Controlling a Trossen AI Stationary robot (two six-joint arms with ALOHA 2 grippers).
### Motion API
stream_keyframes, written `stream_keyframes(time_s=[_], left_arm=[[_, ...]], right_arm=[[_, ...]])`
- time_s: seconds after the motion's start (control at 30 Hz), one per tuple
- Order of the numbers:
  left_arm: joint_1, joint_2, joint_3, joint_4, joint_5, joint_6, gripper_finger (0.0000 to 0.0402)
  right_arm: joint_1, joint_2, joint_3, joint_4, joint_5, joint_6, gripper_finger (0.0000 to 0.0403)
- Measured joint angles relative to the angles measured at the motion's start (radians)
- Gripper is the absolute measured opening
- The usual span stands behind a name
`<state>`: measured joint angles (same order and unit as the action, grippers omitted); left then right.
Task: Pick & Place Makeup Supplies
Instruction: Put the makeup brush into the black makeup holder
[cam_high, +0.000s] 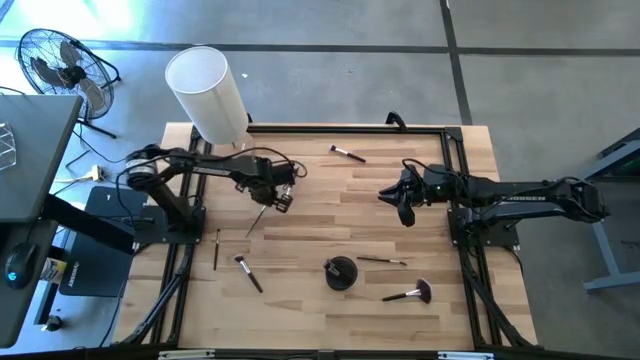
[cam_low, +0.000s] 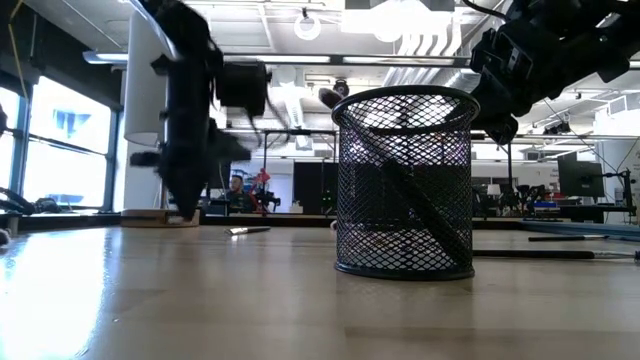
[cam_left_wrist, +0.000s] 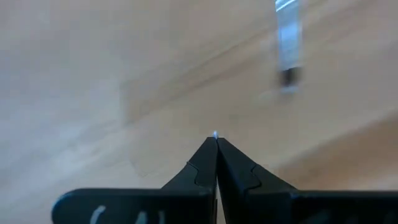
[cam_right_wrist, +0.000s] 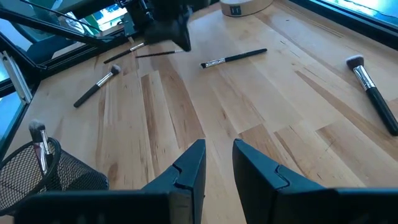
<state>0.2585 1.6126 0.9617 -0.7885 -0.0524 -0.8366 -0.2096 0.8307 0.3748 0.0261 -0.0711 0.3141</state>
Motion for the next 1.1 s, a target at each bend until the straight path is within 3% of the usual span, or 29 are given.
stream_keyframes(time_s=[0.13,0.27,0.43,0.53,0.73,1.1], left_arm=[[-0.078,-0.071,0.017,0.035,-0.041,0.040,0.0000],[-0.168,-0.166,0.020,0.180,-0.110,0.059,0.0000],[-0.285,-0.260,0.020,0.526,-0.296,0.204,0.0000],[-0.329,-0.282,0.021,0.790,-0.339,0.355,0.0000],[-0.366,-0.243,0.024,1.166,-0.196,0.567,0.0000],[-0.366,-0.015,0.022,1.534,0.044,0.487,0.0000]], right_arm=[[0.000,0.000,0.000,0.001,0.000,0.026,0.0074],[0.000,0.000,0.000,0.001,0.000,0.054,0.0074],[0.000,0.000,0.000,0.001,0.000,0.113,0.0074],[0.000,0.000,0.000,0.003,0.000,0.131,0.0074],[0.000,0.000,0.001,0.021,0.012,0.132,0.0074],[0.000,0.000,0.001,0.039,-0.003,0.134,0.0074]])
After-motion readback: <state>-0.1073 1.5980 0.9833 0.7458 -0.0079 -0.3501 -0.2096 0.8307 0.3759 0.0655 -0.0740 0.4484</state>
